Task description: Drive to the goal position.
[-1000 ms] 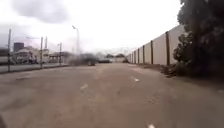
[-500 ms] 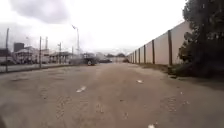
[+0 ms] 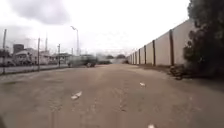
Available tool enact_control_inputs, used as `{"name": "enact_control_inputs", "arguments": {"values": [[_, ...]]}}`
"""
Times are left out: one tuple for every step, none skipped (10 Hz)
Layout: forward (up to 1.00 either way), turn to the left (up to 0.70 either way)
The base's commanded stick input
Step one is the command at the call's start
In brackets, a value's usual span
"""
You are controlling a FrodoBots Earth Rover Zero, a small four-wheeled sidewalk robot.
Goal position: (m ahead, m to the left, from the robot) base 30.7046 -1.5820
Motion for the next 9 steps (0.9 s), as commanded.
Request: {"name": "enact_control_inputs", "arguments": {"values": [[0.50, 0.00], [0.50, 0.00], [0.50, 0.00], [0.50, 0.00], [0.50, 0.00], [0.50, 0.00], [0.50, 0.00], [0.50, 0.00], [0.50, 0.00]]}}
